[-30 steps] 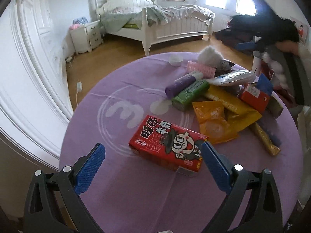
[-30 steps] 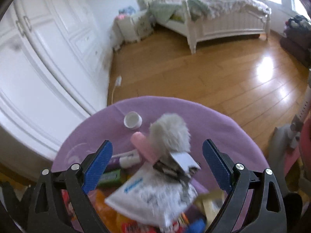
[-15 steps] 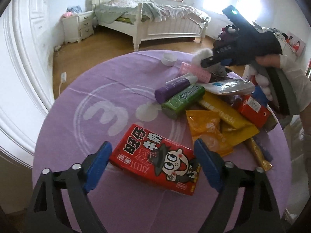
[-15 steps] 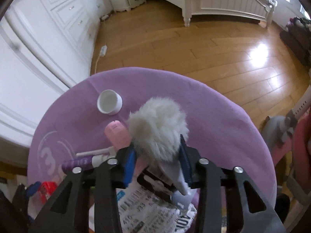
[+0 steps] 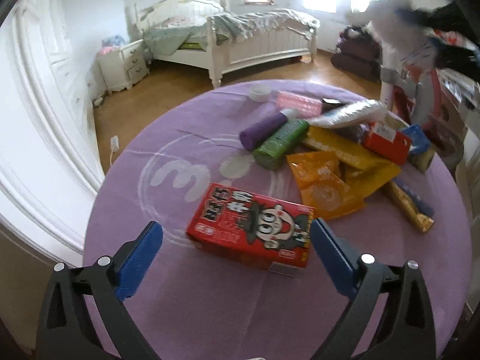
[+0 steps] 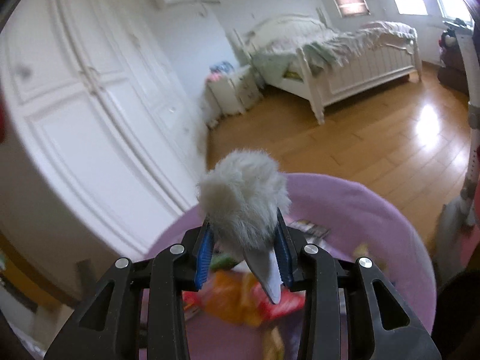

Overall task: Collect trash
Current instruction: 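Grasp the white fluffy toy with the right gripper while the left grasps the red snack box, then drop the fluffy toy and red snack box into the black bin with both grippers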

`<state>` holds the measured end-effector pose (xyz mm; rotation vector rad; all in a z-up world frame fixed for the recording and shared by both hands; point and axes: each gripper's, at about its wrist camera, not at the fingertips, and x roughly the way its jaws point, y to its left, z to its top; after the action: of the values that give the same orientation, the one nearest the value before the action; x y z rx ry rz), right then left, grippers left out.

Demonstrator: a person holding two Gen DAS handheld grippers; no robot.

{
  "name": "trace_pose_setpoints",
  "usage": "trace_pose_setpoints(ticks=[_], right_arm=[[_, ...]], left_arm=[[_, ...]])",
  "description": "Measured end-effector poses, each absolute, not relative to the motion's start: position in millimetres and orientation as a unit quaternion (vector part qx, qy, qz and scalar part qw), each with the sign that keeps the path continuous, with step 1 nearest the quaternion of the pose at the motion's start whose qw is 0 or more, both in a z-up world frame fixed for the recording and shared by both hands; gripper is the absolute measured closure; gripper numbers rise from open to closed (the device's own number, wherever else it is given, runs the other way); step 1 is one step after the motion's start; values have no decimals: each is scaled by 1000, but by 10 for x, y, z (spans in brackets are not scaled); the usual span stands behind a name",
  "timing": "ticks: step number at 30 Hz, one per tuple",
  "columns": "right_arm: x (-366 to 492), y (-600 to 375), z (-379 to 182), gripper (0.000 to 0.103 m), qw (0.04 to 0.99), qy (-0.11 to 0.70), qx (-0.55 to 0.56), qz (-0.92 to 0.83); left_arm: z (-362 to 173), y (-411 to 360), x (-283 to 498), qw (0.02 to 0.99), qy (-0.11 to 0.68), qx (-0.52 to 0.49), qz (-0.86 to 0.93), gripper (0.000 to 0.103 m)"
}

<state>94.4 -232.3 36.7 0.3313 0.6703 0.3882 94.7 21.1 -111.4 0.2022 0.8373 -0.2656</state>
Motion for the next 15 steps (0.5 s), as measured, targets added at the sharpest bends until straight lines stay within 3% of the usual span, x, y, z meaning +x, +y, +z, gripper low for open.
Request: trace_pose_setpoints(ticks=[5, 6, 7, 15], right_arm=[[512, -2423, 332, 66, 912, 314, 181, 192], [447, -2479, 296, 66, 910, 314, 192, 192], [387, -2505, 278, 66, 908, 313, 200, 191], [46, -2845, 131, 66, 909, 292, 252, 161]], left_arm=[[-1209, 79, 1160, 891, 424, 112, -117, 5], [-1244, 64, 1198, 888, 430, 118, -110, 13], [-1276, 63, 1222, 886, 435, 118, -107, 15], [-980, 143, 1024, 911, 388, 60, -128, 16]])
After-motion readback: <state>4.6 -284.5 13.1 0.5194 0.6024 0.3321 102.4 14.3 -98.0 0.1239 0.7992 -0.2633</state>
